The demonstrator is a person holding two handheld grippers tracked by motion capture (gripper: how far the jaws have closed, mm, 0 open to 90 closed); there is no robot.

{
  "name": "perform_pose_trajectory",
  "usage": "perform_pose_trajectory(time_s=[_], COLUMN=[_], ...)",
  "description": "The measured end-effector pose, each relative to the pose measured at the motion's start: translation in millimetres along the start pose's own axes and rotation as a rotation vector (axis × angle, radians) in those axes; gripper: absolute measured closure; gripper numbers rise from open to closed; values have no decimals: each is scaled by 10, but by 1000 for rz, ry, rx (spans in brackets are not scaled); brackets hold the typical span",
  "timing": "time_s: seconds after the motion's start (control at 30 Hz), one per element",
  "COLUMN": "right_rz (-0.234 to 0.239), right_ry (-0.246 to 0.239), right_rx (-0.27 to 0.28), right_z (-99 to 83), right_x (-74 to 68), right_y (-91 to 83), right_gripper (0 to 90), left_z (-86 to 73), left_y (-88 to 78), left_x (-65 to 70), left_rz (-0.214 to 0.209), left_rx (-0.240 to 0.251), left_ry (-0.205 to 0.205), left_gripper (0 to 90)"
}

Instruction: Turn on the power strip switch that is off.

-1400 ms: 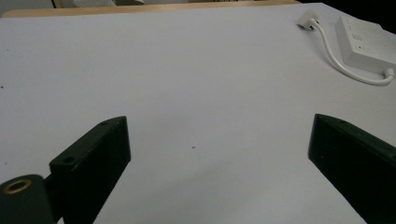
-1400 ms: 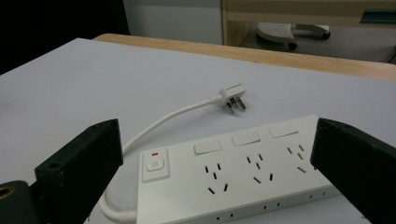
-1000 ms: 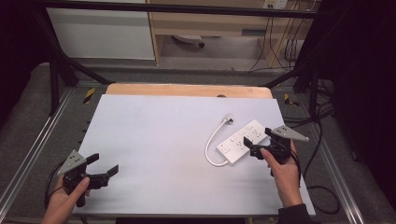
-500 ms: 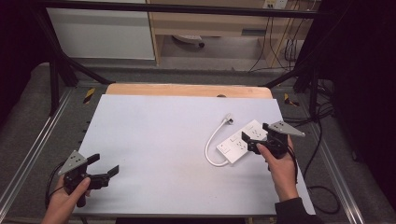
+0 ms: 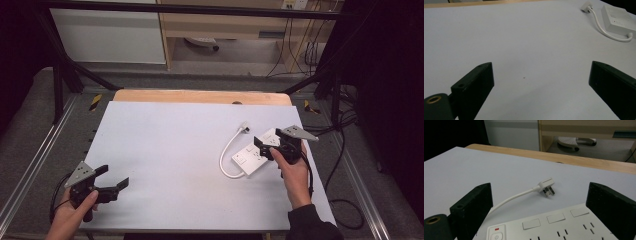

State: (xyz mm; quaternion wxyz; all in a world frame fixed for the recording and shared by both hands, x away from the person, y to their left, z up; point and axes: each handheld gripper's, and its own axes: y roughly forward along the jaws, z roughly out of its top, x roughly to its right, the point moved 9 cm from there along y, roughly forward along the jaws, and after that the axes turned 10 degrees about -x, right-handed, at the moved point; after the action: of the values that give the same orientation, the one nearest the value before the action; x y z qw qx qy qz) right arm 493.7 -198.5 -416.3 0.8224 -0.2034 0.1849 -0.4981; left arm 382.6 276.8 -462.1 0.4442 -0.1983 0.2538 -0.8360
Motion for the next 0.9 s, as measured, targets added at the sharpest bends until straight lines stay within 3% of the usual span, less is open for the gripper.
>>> perform_pose_trajectory(time_s=[0.4, 0.9], right_rz=[8, 33], right_ry=[-18, -1], right_rx=[-20, -22], right_z=[0, -33], right_x=[-67, -109], right_y=[109, 162], right_gripper=[117, 348], left_z=[-3, -5], left_y=[-3, -1], left_x=[-4, -2], left_rz=[0, -1], left_rx=[0, -2], left_ry=[-1, 2], left_gripper=[61, 61])
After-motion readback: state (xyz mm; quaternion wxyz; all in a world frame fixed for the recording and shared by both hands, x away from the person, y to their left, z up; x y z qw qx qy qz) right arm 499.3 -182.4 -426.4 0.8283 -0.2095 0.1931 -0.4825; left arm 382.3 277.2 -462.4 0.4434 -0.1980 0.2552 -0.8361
